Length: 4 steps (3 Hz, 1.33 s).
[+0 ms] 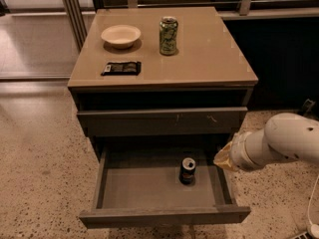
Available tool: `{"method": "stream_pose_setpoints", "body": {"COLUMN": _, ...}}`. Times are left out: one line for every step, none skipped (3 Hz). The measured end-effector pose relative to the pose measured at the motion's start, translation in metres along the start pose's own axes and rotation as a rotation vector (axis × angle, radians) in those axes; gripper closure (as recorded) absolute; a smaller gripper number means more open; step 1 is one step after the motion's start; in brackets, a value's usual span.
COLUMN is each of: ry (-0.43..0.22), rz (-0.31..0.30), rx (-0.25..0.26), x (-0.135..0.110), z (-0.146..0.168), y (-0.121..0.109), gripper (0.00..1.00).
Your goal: Pick pepsi can from middle drawer and place on counter
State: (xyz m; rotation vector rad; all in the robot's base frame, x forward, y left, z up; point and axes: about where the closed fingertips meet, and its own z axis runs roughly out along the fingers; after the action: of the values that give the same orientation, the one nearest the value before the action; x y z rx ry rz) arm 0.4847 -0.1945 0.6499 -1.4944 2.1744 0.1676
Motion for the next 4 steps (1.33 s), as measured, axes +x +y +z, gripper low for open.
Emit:
{"method": "stream_pose_setpoints", "body": {"ry": -0.057, "rz": 0.046, "rx": 0.002, "x": 0.030, "z": 0.055, "y": 0.005, "gripper": 1.00}}
{"method": "stream_pose_setpoints", "body": {"ry": -0.082, "rz": 0.079, "rx": -0.083, "x": 0.065, "z": 0.129, "y": 0.030, "gripper": 1.00}}
{"method": "stream_pose_setpoints", "body": {"ry": -0.082, "rz": 0.079, "rx": -0.083, "x": 0.065, "z": 0.130, "y": 0.030, "gripper": 1.00}}
{"method": "stream_pose_setpoints", "body": {"ry": -0.101, "rz": 0.078, "rx": -0.065, "x": 0.078, "z": 0.143, "y": 0.026, "gripper": 1.00}}
